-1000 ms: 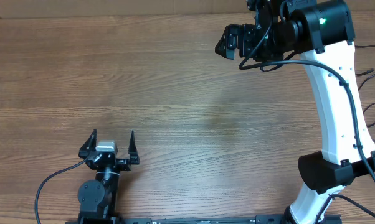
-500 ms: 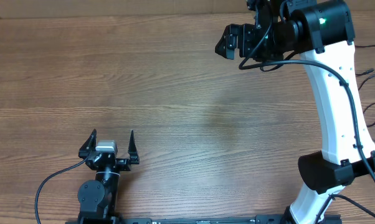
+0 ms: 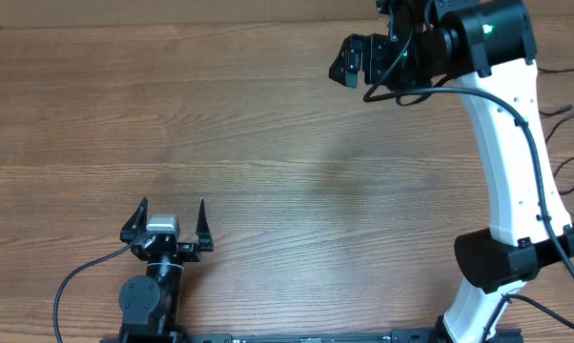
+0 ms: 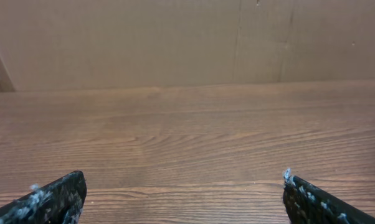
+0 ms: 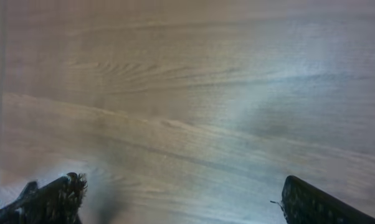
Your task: Untangle cables
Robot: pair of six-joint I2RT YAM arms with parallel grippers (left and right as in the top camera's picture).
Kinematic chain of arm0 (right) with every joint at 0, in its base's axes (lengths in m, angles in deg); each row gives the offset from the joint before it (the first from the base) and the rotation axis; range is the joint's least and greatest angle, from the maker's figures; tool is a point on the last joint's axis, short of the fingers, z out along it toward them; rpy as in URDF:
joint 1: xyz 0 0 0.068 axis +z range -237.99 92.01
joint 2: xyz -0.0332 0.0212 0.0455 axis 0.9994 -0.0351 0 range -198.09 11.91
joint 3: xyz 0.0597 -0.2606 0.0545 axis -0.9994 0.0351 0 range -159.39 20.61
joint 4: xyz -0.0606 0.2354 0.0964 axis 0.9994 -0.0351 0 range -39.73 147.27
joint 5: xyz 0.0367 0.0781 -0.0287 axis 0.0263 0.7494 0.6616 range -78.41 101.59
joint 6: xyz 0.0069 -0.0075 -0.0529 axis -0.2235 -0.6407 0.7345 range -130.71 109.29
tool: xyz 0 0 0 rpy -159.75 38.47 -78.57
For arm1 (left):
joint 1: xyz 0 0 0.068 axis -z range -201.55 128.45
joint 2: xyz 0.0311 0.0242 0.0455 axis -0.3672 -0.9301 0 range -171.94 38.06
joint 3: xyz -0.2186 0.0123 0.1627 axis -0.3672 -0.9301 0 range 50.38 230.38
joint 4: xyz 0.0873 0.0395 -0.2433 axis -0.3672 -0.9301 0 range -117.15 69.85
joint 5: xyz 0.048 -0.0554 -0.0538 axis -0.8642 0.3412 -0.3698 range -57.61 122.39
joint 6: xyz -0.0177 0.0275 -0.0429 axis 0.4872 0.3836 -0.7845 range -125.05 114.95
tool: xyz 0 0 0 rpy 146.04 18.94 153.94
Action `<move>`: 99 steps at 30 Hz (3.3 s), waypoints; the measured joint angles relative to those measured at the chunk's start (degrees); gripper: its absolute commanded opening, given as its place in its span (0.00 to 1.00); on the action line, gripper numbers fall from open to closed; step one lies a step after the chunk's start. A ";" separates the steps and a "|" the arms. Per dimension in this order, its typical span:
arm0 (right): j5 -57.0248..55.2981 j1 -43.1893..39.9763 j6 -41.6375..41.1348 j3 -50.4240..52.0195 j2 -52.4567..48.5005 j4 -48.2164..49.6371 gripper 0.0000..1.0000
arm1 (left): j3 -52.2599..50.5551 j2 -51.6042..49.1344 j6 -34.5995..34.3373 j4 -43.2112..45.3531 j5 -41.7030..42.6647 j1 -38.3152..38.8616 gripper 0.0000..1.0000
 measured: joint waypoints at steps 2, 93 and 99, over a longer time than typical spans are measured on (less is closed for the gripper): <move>-1.77 -0.04 0.02 0.00 0.24 1.64 1.00 | -0.02 0.00 0.00 0.02 -0.02 0.00 1.00; -15.19 -13.40 21.00 136.08 111.12 84.21 1.00 | -0.02 0.15 0.00 0.04 -0.07 0.00 1.00; -15.17 -13.40 20.98 136.08 111.12 84.24 1.00 | -0.02 0.15 0.00 0.02 -0.07 0.00 1.00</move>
